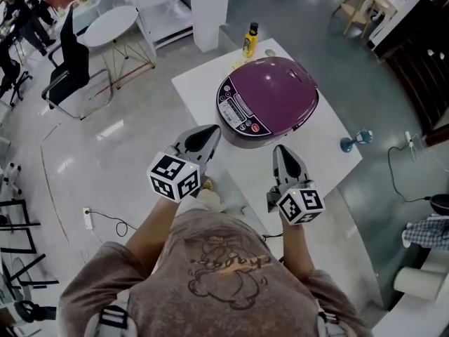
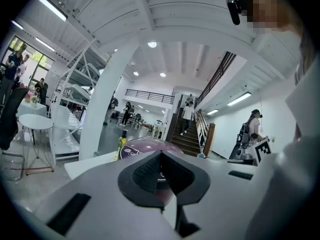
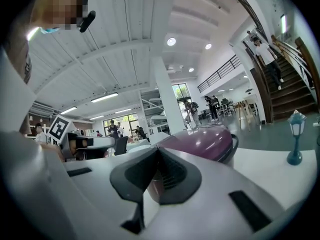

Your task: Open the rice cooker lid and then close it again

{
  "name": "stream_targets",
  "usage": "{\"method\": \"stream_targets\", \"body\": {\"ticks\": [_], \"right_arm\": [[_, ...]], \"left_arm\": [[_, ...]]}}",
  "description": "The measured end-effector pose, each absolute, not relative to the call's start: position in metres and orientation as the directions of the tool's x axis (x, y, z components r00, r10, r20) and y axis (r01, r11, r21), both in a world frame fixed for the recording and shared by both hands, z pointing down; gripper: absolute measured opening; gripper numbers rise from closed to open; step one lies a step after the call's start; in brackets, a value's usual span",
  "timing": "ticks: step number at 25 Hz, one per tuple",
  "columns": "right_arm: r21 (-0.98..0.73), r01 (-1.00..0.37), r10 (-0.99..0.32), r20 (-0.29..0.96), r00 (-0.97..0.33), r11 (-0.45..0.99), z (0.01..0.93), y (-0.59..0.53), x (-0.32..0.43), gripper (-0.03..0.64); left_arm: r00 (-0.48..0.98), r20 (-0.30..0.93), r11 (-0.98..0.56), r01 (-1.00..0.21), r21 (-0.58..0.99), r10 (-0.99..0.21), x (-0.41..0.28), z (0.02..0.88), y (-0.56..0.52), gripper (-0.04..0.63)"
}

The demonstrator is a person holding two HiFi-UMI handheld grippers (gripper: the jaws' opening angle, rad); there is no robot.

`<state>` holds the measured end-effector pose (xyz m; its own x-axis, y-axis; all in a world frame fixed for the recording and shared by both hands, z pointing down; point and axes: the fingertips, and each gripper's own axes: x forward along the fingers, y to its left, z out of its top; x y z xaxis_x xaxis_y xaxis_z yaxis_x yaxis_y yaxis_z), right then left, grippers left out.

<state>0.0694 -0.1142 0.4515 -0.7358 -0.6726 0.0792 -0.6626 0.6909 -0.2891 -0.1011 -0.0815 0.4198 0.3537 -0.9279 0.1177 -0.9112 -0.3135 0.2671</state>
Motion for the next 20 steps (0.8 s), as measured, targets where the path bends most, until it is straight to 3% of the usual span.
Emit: {"method": "stream_targets", "body": {"ticks": [20], "right_arm": [[-0.26,-0.803,-0.814,0.092,-0.574,0.537,0.444,-0.184,0.054,0.003]], "left_arm": [[0.569,0.135,-0.519,-0.807,0.283,-0.811,-0.108,0.424,-0.199,0.02]]}}
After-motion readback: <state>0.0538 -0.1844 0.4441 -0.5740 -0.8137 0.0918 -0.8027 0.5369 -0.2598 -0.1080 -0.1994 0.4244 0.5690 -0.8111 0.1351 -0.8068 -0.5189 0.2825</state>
